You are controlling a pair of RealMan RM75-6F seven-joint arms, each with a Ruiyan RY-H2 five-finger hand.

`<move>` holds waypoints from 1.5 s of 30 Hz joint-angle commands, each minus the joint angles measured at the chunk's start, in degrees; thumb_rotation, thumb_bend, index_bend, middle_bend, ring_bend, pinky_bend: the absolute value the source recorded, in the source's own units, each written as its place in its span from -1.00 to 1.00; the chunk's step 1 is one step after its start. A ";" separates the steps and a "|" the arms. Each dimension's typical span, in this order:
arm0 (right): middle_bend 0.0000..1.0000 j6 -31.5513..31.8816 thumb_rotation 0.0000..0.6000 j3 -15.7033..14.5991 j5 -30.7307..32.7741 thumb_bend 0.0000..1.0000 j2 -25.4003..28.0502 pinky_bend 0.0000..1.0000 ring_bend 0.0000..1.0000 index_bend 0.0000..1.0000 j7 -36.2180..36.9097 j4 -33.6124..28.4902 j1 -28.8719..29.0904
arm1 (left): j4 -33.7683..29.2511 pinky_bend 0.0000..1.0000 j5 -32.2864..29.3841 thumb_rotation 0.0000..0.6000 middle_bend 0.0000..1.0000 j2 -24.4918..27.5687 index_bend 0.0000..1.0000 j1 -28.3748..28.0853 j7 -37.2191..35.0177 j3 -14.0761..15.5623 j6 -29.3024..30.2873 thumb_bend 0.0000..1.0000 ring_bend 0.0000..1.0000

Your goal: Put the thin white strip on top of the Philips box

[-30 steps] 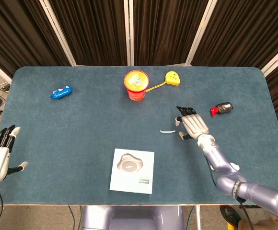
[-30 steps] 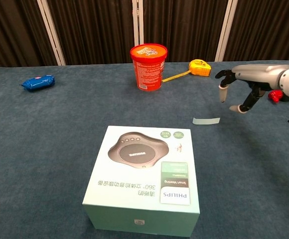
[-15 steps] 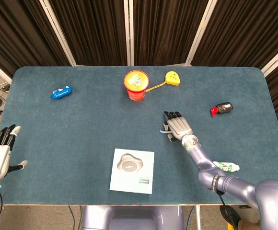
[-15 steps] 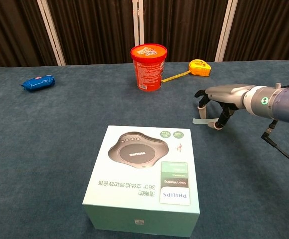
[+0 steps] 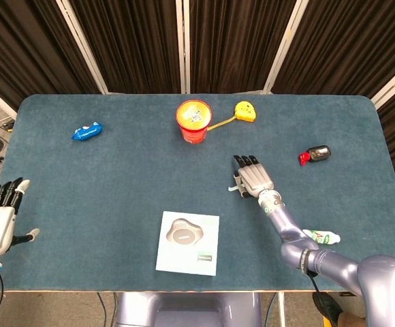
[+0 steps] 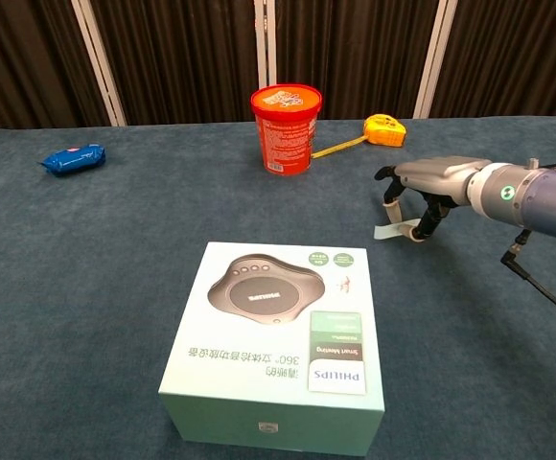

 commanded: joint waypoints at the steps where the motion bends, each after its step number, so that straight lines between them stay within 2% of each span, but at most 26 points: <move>1: -1.00 2.00 1.00 -0.17 -2.62 -0.09 1.71 -1.00 -1.00 0.44 1.17 -2.47 -0.52 | -0.04 -1.00 0.00 1.00 -1.00 0.00 -1.00 -0.06 -0.03 0.10 -0.10 -1.00 -1.00; 5: -0.99 6.13 1.00 -1.19 -8.65 -0.09 5.53 -1.00 -1.00 0.44 2.36 -7.90 -1.49 | -0.11 -1.00 0.02 1.00 -1.00 -0.07 -1.00 -0.25 -0.07 0.33 -0.51 -1.00 -1.00; 10: -0.98 12.53 1.00 -3.07 -18.55 -0.09 12.12 -1.00 -1.00 0.42 4.08 -18.09 -2.77 | -0.40 -1.00 0.56 1.00 -1.00 -0.16 -1.00 -0.38 -0.11 0.85 -0.81 -1.00 -1.00; 13: -0.98 14.76 1.00 -3.79 -23.11 -0.09 15.59 -1.00 -1.00 0.41 4.06 -23.91 -2.84 | -0.63 -1.00 1.02 1.00 -1.00 -0.10 -1.00 -0.35 -0.24 1.11 -0.71 -1.00 -1.00; 18: -0.97 15.95 1.00 -4.67 -28.44 -0.09 18.43 -1.00 -1.00 0.39 2.48 -30.17 -1.96 | -0.90 -1.00 1.53 1.00 -1.00 0.05 -1.00 -0.42 -0.55 1.28 -0.61 -1.00 -1.00; 26: -0.97 13.87 1.00 -4.27 -31.91 -0.09 17.44 -1.00 -1.00 0.38 1.25 -35.01 1.24 | -0.81 -1.00 1.81 1.00 -1.00 0.12 -1.00 -0.61 -1.12 1.48 -0.88 -1.00 -1.00; 32: -0.97 11.71 1.00 -4.35 -32.07 -0.09 12.72 -1.00 -1.00 0.39 -4.63 -33.71 3.27 | -0.79 -1.00 1.68 1.00 -1.00 0.10 -1.00 -0.77 -1.14 1.51 -1.07 -1.00 -1.00; 37: -0.95 15.23 1.00 -4.39 -30.24 -0.09 9.61 -1.00 -1.00 0.39 -11.60 -32.68 1.16 | -0.82 -1.00 1.59 1.00 -1.00 0.31 -1.00 -0.75 -1.51 1.57 -1.07 -1.00 -1.00; 39: -0.93 17.16 1.00 -5.62 -31.61 -0.09 9.47 -1.00 -1.00 0.38 -13.89 -32.79 0.00 | -0.88 -1.00 1.36 1.00 -1.00 0.26 -1.00 -0.85 -1.47 1.64 -1.38 -1.00 -1.00; 41: -0.94 17.15 1.00 -6.65 -31.98 -0.11 9.99 -1.00 -1.00 0.25 -14.10 -33.54 -0.51 | -0.94 -1.00 1.42 1.00 -1.00 0.20 -1.00 -0.98 -1.37 1.66 -1.50 -1.00 -1.00; 45: -0.99 16.73 1.00 -7.75 -32.36 -0.17 11.51 -1.00 -1.00 -0.36 -14.52 -35.38 -1.02 | -1.18 -1.00 1.68 1.00 -1.00 0.22 -1.00 -0.94 -1.14 1.75 -1.19 -1.00 -1.00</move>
